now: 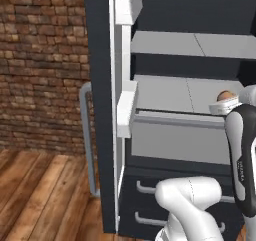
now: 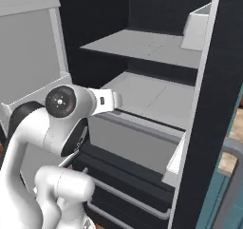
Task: Retrieve the apple and peach from the fridge and place them into the bowl on the dining table.
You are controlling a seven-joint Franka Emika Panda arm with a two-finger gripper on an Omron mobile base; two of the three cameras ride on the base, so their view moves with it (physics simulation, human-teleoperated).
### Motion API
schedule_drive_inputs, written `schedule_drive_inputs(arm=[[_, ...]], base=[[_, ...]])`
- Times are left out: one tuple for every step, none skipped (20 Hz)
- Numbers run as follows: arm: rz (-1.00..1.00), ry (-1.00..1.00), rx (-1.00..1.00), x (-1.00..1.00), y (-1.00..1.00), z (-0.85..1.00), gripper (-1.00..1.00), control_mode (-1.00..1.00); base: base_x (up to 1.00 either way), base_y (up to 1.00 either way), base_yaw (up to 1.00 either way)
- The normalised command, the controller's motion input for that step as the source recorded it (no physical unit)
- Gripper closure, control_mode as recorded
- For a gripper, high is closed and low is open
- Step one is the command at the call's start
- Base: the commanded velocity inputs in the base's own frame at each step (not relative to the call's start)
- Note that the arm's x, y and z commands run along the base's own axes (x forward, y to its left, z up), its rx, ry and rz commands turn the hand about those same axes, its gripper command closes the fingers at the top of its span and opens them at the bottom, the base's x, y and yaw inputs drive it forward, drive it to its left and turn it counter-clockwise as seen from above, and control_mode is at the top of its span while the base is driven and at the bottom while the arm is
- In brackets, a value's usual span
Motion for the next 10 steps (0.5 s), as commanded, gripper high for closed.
schedule_drive_inputs(arm=[[0.00,0.00,0.00,0.00,0.00,0.00,1.00,1.00],[0.00,0.00,0.00,0.00,0.00,0.00,1.00,1.00],[0.00,0.00,0.00,0.00,0.00,0.00,1.00,1.00],[0.00,0.00,0.00,0.00,0.00,0.00,1.00,1.00],[0.00,0.00,0.00,0.00,0.00,0.00,1.00,1.00],[0.00,0.00,0.00,0.00,0.00,0.00,1.00,1.00],[0.00,0.00,0.00,0.00,0.00,0.00,1.00,1.00],[0.00,0.00,0.00,0.00,0.00,0.00,1.00,1.00],[0.00,0.00,0.00,0.00,0.00,0.00,1.00,1.00],[0.00,0.00,0.00,0.00,0.00,0.00,1.00,1.00]], base=[[-0.08,0.00,0.40],[-0.20,-0.01,0.40],[-0.34,-0.01,0.39],[-0.44,-0.04,0.38],[-0.54,-0.07,0.37],[-0.58,-0.11,0.37],[-0.57,-0.17,0.36],[-0.56,-0.17,0.35],[-0.59,-0.19,0.34],[-0.64,-0.19,0.33]])
